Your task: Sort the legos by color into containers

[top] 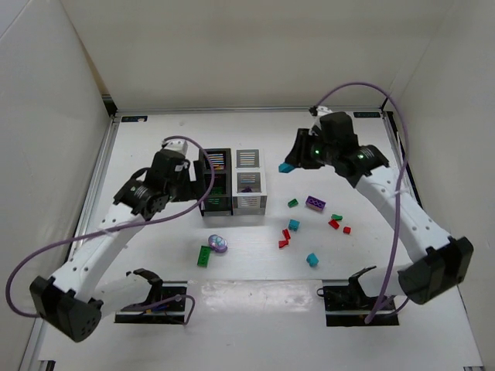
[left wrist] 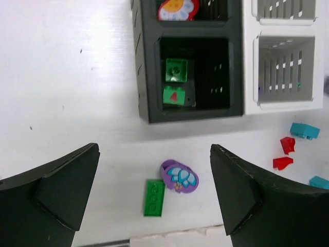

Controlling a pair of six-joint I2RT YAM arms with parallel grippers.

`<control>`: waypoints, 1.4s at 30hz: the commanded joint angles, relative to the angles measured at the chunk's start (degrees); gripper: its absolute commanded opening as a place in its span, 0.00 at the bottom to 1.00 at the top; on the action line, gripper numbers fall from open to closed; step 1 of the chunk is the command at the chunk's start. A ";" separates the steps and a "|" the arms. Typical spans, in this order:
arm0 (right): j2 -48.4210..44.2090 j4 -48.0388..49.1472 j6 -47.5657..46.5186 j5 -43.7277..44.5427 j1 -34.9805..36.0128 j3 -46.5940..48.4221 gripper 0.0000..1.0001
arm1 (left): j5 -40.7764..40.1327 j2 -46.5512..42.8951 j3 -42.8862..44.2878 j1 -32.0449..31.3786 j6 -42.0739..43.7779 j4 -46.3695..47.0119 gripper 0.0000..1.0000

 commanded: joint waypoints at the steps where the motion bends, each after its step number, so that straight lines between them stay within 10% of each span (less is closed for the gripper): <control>1: 4.54 3.09 -5.54 -1.38 2.76 5.76 0.00 | 2.38 -6.38 -3.21 1.15 -3.76 -5.78 1.00; 23: 35.49 4.93 -15.49 18.22 14.02 30.56 0.00 | 8.98 -17.04 -16.75 0.98 -14.58 -11.25 1.00; 37: 32.60 3.35 -12.59 15.94 14.99 28.01 0.67 | 12.66 -11.15 -15.96 0.89 -14.93 -9.67 1.00; 42: 28.83 2.74 -12.06 13.66 14.20 26.96 0.76 | 12.85 -11.32 -16.05 0.71 -16.16 -10.01 1.00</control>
